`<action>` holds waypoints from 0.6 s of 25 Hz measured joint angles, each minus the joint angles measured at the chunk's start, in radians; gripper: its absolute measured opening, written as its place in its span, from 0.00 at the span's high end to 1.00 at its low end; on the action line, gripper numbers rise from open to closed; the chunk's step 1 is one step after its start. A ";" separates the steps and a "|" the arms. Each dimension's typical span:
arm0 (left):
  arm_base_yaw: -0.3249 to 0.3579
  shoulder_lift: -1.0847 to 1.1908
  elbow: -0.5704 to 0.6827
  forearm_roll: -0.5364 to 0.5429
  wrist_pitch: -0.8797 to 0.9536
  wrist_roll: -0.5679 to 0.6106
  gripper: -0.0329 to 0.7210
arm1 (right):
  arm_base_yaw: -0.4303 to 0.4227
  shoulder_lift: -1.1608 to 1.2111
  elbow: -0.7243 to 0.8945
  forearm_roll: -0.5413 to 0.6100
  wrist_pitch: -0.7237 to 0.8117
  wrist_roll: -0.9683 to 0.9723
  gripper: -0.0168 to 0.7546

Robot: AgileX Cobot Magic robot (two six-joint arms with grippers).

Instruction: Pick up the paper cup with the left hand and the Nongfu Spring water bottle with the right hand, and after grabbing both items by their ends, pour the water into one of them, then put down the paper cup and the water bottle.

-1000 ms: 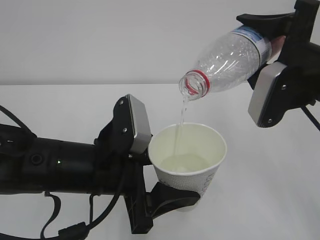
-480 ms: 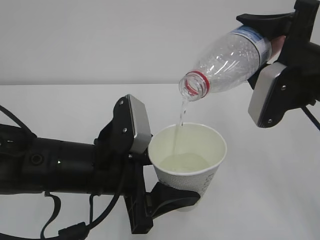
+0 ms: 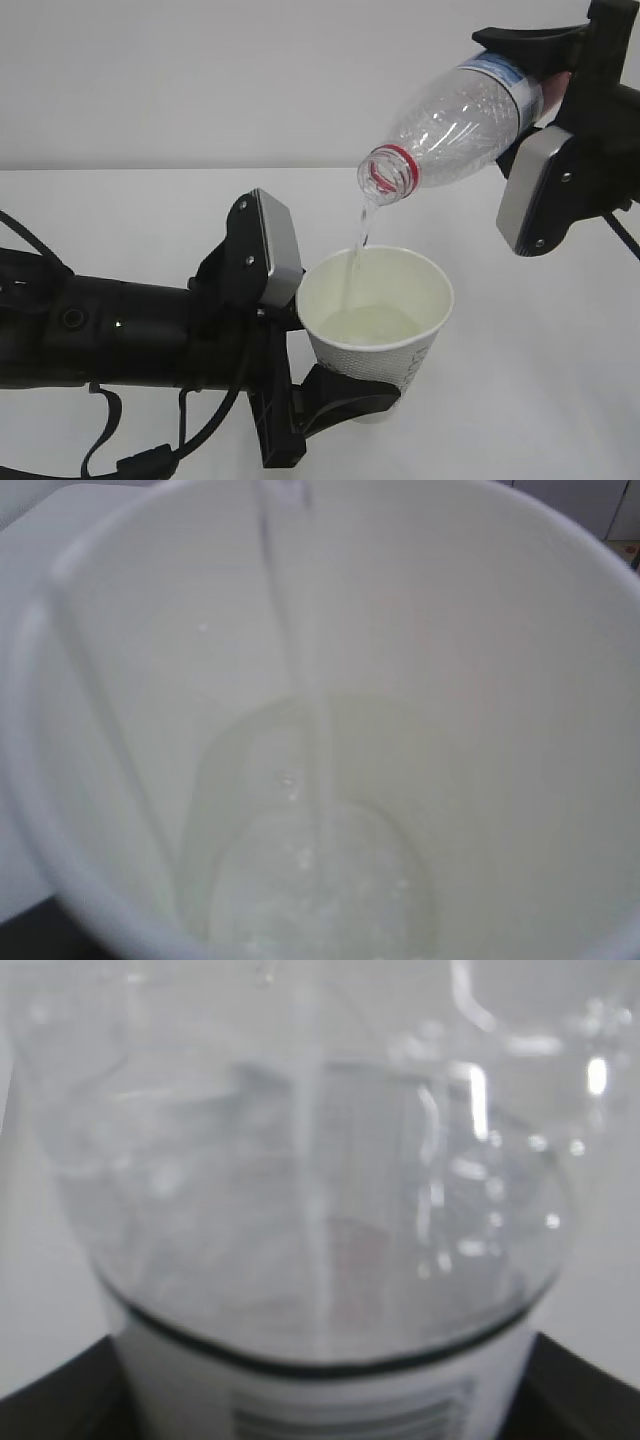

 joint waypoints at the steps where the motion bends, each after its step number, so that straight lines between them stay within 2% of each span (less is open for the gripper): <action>1: 0.000 0.000 0.000 0.000 0.000 0.000 0.24 | 0.000 0.000 0.000 0.000 0.000 -0.002 0.31; 15: 0.000 0.000 0.000 0.000 0.000 0.000 0.24 | 0.000 0.000 0.000 0.004 -0.007 -0.004 0.31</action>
